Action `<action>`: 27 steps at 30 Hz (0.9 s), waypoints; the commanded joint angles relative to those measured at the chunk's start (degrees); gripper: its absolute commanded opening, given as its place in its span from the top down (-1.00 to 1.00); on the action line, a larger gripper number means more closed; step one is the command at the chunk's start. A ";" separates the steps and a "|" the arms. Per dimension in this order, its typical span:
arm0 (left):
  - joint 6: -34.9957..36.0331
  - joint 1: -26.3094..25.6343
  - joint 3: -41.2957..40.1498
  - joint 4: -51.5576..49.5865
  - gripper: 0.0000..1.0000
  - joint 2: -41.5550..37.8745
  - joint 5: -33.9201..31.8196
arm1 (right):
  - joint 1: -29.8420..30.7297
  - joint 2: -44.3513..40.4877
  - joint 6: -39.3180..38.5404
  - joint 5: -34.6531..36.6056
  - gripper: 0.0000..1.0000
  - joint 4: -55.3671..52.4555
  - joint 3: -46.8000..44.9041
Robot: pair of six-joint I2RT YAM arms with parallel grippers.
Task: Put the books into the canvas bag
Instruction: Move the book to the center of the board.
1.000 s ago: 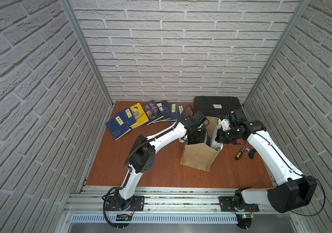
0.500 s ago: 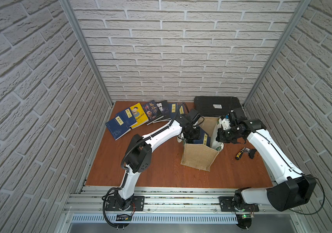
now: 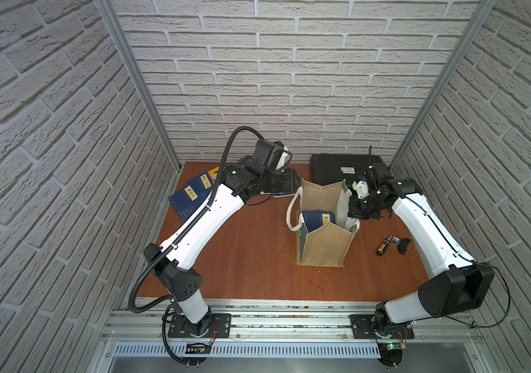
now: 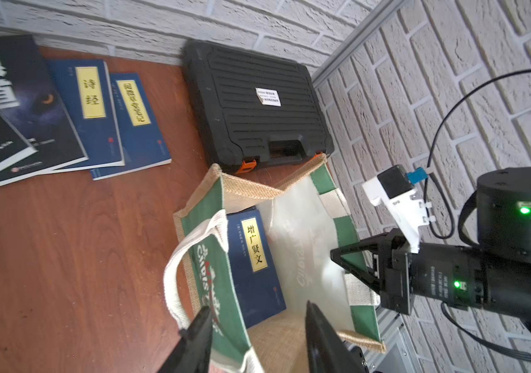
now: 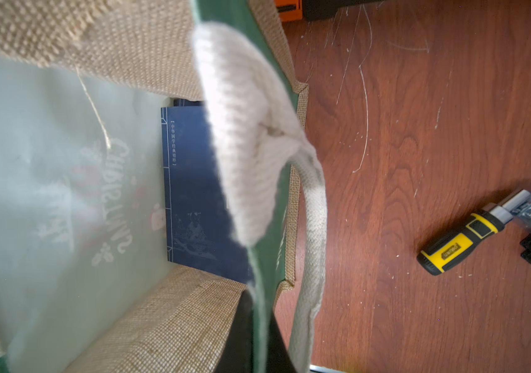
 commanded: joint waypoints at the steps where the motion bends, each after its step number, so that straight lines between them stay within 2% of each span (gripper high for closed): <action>1: 0.62 3.14 -6.32 0.32 0.03 -2.70 -0.88 | -0.82 -1.52 0.57 2.88 0.89 2.76 3.88; 4: 0.43 6.86 -12.38 1.68 -0.01 -7.23 -0.76 | -0.84 -2.60 1.12 3.13 0.78 3.21 4.10; 9: 0.66 14.98 -20.34 3.17 -0.04 -13.44 1.03 | -0.77 -5.17 3.37 0.31 0.41 4.37 5.15; 13: 2.09 22.25 -23.52 3.65 -0.08 -16.33 3.10 | 0.54 -6.28 6.21 -0.05 0.33 5.17 7.64; 16: 3.19 27.18 -24.35 4.05 -0.10 -16.25 4.84 | 5.39 -5.68 7.58 3.30 0.30 5.37 11.41; 20: 3.48 31.07 -24.40 5.86 -0.10 -14.05 7.92 | 16.39 -1.08 8.11 10.66 0.28 4.60 19.66; 24: 3.20 32.24 -24.72 8.67 -0.10 -11.17 10.01 | 26.44 7.52 7.98 14.49 0.27 4.92 27.96; 27: 3.48 32.80 -24.32 9.48 -0.10 -8.61 11.09 | 31.69 16.29 7.53 14.95 0.27 4.31 35.08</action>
